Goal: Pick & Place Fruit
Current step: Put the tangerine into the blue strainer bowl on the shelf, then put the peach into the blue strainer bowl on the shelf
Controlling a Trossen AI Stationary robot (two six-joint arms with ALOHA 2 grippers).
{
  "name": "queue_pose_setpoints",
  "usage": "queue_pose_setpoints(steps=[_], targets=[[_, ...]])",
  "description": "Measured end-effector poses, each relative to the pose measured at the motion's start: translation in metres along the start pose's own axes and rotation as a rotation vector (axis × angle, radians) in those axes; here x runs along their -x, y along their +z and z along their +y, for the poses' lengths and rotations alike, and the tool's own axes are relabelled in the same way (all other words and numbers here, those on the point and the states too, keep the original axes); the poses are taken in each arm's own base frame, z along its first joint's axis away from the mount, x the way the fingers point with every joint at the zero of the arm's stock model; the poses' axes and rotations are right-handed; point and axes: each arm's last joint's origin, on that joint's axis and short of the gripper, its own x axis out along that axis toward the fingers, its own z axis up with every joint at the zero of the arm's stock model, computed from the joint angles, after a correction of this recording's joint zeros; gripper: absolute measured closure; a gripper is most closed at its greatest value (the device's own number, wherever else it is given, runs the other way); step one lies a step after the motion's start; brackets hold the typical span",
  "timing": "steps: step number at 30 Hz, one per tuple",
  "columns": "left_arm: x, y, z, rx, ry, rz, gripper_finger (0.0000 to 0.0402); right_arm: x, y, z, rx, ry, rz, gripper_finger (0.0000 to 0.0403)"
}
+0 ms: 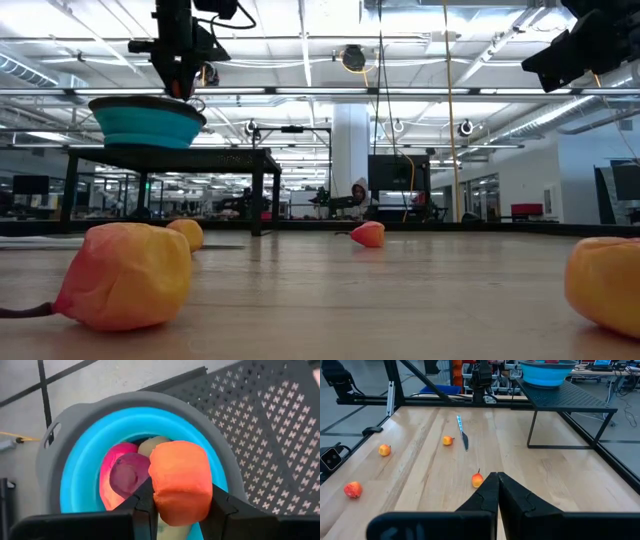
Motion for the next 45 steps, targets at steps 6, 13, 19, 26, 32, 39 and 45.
queue_pose_setpoints(steps=[6,13,19,26,32,39,45], targets=[[-0.016,-0.011,-0.006,-0.027,0.032,0.060,0.0309,0.000,0.000,0.000,0.000,0.000,-0.001,0.0403],[-0.022,-0.013,-0.009,-0.029,0.033,0.060,0.0309,0.000,0.000,0.000,0.000,0.000,-0.001,0.0403],[-0.027,-0.016,-0.010,-0.040,0.025,0.083,0.0309,0.000,0.000,0.000,-0.001,0.000,-0.001,0.0403],[-0.027,-0.016,-0.011,-0.040,0.021,0.085,0.0309,0.000,0.000,0.000,-0.001,0.000,-0.002,0.0403],[-0.027,-0.016,-0.011,-0.034,0.003,0.096,0.0269,0.000,0.000,0.000,-0.001,0.000,-0.002,0.0403],[-0.027,-0.016,-0.011,-0.051,0.004,0.097,0.0207,0.000,0.000,0.000,-0.001,0.000,-0.002,0.0403],[-0.004,-0.009,0.002,-0.043,-0.016,0.057,0.0196,0.000,0.000,0.000,-0.001,0.000,-0.002,0.0403]])
